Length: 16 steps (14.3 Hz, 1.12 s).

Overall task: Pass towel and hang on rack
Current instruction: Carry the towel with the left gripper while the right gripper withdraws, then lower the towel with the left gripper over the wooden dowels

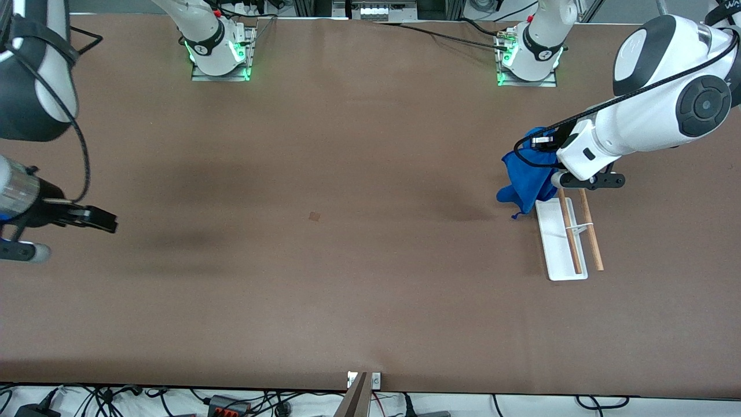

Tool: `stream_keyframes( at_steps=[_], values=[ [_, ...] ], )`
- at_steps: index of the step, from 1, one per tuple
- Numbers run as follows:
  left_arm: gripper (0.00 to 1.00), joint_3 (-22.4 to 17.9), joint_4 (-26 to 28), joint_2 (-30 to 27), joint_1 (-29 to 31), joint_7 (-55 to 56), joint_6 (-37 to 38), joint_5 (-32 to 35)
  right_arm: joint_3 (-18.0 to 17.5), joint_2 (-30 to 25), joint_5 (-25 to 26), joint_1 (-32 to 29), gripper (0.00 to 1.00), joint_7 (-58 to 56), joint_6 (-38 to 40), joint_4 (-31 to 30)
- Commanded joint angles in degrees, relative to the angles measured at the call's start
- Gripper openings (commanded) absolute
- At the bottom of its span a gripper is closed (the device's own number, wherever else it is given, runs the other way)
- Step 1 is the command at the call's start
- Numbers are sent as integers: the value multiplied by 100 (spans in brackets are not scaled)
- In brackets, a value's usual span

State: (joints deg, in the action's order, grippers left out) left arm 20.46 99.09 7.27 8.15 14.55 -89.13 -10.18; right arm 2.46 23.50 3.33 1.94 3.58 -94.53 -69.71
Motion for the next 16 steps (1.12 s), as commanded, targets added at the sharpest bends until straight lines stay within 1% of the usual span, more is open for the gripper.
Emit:
stream_keyframes(
  at_steps=[1,2,3,4,5,6,7,9,10,11,14,16],
  values=[
    [0,-295,328,-68,-24,-153,-392,-149,158,-380,-87,9,100,-393,345,-209],
    [0,-323,522,-103,-16,-206,-577,-308,149,-459,-96,17,100,-393,539,-253],
    [0,-332,715,-86,2,-389,-944,-309,140,-530,-105,8,100,-393,593,-314],
    [0,-340,952,-94,37,-739,-1322,-318,140,-652,-105,17,100,-393,524,-515],
    [0,-419,1224,-121,72,-1187,-1700,-335,140,-845,-105,17,100,-393,332,-856],
    [0,-559,1392,-147,81,-1469,-1921,-327,149,-1125,-105,17,100,-402,43,-1330],
    [0,-699,1446,-156,72,-1777,-2002,-327,149,-1502,-96,26,100,-393,-387,-1996],
    [0,-919,1446,-156,72,-2331,-2011,-309,149,-2083,-105,17,100,-376,-907,-2930],
    [0,-999,1464,-130,81,-2534,-2029,-283,149,-2182,-105,17,100,-367,-962,-3073],
    [0,-1069,1464,-130,81,-2727,-2064,-274,167,-2183,-96,8,100,-384,-910,-3057],
    [0,-1403,1648,-112,90,-3578,-2668,59,149,-2113,-78,34,100,-445,-901,-2821],
    [0,-1640,1762,-7,90,-4185,-3116,104,123,-2095,-87,52,100,-393,-787,-2706]
  ],
)
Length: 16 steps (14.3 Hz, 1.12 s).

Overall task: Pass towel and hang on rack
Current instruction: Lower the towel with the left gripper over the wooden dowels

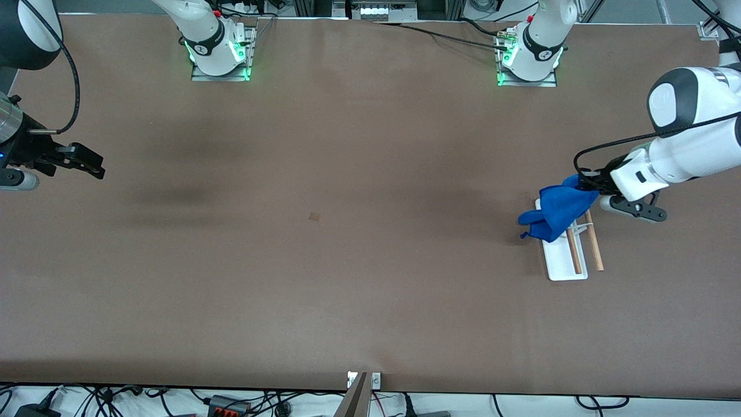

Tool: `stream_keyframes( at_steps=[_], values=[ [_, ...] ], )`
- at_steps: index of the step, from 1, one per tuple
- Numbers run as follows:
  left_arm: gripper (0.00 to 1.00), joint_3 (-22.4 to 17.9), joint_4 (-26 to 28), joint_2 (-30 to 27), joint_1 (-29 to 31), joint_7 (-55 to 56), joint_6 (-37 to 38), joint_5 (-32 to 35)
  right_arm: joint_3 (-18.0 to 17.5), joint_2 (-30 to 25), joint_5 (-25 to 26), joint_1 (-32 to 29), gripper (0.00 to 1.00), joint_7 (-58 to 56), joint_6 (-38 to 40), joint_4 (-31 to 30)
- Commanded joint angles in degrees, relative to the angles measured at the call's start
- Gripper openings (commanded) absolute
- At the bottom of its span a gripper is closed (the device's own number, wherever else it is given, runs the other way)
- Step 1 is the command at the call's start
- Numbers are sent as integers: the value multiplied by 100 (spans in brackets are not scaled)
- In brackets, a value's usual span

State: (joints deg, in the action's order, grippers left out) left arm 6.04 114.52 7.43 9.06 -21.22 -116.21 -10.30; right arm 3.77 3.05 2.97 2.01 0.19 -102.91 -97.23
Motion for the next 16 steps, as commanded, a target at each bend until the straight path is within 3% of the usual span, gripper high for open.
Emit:
stream_keyframes(
  at_steps=[1,8,16],
  values=[
    [0,-260,237,12,-1,-864,-593,115,-7,-67,-51,36,100,-54,113,55],
    [0,-410,554,293,359,-2411,-1886,124,-16,-41,-51,36,100,-2,237,231],
    [0,-410,562,557,535,-2870,-2370,133,-183,-41,-51,-183,100,-89,271,231]
  ],
)
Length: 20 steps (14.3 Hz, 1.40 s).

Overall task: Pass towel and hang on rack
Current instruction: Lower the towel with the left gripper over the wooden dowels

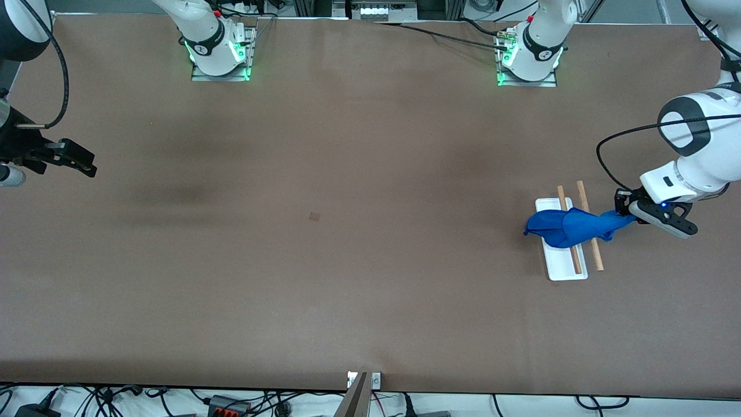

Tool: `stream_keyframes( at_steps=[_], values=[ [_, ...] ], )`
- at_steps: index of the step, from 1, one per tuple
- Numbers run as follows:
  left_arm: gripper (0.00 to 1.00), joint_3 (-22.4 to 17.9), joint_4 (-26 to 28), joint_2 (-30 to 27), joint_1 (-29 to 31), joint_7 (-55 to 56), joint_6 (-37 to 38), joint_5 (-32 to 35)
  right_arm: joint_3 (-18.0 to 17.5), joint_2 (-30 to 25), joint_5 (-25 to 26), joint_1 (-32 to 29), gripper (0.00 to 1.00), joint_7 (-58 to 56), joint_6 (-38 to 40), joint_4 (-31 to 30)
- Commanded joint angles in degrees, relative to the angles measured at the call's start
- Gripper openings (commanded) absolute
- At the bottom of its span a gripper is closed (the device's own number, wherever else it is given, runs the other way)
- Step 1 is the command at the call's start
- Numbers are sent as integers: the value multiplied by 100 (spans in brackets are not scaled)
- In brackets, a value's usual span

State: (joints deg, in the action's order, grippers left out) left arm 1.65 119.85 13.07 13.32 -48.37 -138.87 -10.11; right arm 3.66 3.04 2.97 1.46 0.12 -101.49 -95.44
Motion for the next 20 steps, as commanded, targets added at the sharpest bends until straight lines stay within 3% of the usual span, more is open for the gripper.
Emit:
stream_keyframes(
  at_steps=[1,13,14,15,16,17,20],
  values=[
    [0,29,30,46,109,-173,-227,115,-199,-40,-42,-155,100,-91,138,43],
    [4,38,144,469,294,-524,-808,89,-182,-76,-59,-93,100,-197,323,8],
    [16,38,136,469,294,-516,-808,89,-182,-84,-59,-93,100,-197,314,-1],
    [45,38,135,469,285,-515,-791,89,-182,-76,-59,-85,100,-197,314,-9],
    [96,46,135,469,294,-559,-791,89,-190,-76,-59,-67,100,-188,314,-27],
    [100,46,135,460,285,-577,-791,80,-182,-93,-68,-76,100,-162,322,-88],
    [100,46,135,460,285,-595,-756,80,-173,-242,-77,-76,100,-170,305,-264]
  ],
)
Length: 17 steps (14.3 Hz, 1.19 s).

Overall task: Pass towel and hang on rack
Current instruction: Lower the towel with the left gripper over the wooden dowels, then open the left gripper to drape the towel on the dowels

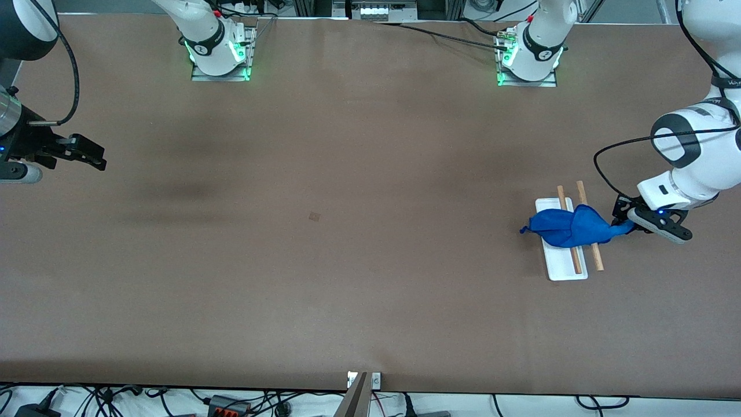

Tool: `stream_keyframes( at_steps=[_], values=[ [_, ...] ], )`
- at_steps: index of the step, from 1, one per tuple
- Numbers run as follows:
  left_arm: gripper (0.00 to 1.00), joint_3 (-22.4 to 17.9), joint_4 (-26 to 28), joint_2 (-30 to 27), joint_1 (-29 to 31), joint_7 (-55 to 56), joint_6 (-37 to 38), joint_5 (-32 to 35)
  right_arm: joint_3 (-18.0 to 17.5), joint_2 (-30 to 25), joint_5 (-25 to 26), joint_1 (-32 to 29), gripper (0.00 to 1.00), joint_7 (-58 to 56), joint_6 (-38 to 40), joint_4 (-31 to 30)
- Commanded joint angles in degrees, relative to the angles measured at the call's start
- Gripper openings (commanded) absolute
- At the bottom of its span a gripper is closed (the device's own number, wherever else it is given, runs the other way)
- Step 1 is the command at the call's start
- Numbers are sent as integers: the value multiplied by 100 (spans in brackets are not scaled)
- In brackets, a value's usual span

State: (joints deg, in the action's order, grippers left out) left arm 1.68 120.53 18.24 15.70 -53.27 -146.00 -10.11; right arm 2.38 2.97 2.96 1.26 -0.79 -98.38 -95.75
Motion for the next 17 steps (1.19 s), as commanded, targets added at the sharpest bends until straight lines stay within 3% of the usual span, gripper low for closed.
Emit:
stream_keyframes(
  at_steps=[1,10,17],
  values=[
    [100,43,67,-66,48,-113,-34,80,-44,-236,-77,-56,100,-79,29,-224],
    [100,34,93,-453,48,-96,379,71,-62,-236,-86,-47,100,-17,127,-189],
    [100,34,120,-857,13,290,1239,18,-71,-227,-68,-38,100,-17,91,-172]
  ],
)
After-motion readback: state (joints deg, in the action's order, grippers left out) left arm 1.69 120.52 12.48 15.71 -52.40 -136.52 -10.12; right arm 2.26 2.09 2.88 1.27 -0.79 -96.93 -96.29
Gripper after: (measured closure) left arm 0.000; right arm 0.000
